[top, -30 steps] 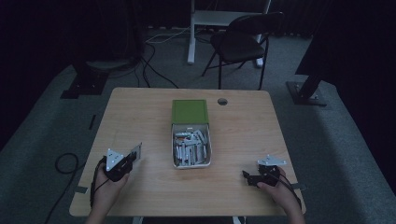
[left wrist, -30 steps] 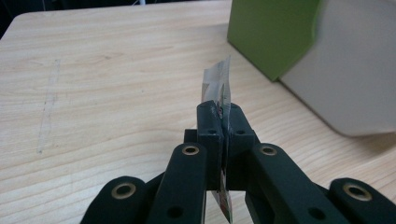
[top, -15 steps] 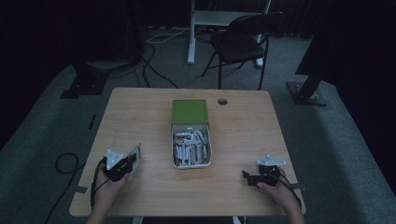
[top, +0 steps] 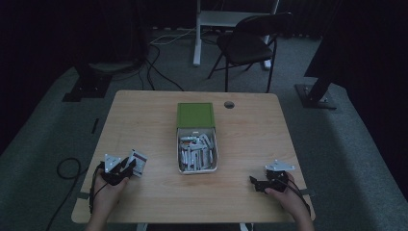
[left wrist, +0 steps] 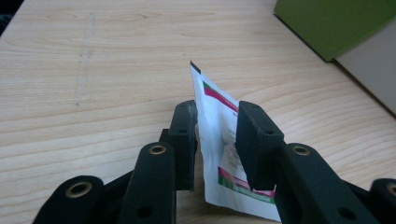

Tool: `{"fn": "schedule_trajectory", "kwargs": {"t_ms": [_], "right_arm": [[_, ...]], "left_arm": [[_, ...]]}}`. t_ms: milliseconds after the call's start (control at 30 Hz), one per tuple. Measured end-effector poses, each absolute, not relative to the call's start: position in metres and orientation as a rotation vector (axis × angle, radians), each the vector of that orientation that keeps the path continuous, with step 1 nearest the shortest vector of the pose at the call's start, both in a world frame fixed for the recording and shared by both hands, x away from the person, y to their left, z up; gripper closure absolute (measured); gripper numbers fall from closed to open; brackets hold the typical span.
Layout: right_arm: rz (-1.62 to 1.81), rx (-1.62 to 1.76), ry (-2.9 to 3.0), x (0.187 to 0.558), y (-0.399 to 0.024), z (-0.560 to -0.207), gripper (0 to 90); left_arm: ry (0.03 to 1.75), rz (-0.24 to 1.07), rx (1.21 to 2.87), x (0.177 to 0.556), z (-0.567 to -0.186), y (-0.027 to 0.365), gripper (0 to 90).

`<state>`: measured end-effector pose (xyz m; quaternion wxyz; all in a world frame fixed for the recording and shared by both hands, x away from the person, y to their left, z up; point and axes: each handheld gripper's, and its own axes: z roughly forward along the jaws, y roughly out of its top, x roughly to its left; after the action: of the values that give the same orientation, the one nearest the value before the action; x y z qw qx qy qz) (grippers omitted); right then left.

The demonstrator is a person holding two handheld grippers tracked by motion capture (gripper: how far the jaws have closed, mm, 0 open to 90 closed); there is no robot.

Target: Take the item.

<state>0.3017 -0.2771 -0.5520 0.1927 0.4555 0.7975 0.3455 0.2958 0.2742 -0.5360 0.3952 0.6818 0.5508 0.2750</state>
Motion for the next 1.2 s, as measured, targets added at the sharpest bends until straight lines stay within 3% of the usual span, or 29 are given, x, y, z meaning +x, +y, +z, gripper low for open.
{"fn": "schedule_trajectory", "kwargs": {"t_ms": [267,1200], "right_arm": [[0.970,1.275,2.241,0.302,-0.277,-0.552,14.5],[0.973,1.272,2.244,0.302,-0.277,-0.552,14.3]], "left_arm": [[1.414,0.734,1.759,0.298,-0.542,0.286,58.8],[0.975,0.473,1.840,0.284,-0.520,0.227,55.7]]}}
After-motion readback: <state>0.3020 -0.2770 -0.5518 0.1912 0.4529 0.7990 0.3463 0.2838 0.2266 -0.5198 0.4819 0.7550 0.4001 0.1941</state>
